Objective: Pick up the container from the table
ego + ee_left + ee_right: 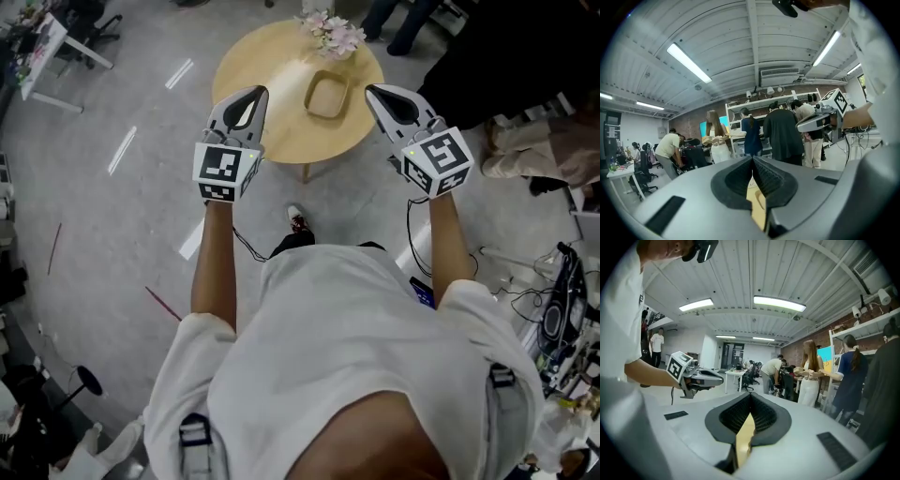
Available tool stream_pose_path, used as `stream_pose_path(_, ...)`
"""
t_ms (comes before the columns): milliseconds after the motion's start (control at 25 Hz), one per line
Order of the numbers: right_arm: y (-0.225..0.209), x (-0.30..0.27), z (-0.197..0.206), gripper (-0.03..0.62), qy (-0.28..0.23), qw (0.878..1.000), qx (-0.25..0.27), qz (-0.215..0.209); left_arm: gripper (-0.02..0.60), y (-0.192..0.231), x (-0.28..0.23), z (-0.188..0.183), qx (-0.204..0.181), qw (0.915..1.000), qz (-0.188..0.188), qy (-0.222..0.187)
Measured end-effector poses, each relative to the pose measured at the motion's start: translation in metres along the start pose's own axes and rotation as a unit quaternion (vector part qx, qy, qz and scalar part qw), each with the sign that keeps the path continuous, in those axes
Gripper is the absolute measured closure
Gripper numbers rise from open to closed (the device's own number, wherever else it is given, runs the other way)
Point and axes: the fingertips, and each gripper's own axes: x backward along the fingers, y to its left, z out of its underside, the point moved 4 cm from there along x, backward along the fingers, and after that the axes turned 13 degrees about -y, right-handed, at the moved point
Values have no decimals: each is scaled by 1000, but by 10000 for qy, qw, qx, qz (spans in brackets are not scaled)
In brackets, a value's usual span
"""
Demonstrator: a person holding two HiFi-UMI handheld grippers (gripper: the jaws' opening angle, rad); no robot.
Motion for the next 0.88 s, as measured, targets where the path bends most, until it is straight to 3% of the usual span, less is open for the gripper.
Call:
stream_pose_path(320,-15,-72,55,577,658,9976,119,-162,566,48,-28,64,419,9982,68,415)
stream_pose_path(520,-28,-99,94,520,1007,9929,53,-631,566,55,-37,99,534,9948,-208,836)
stream_pose_path(680,-32,-116,149,480,1615,9796,307,-1154,566,48,-40,127,824,9883,-571,1149)
stream_pose_path(880,-27,-126,235,451,2421,9514,414,-1857,566,32,-34,157,1122,9785,-892,1482)
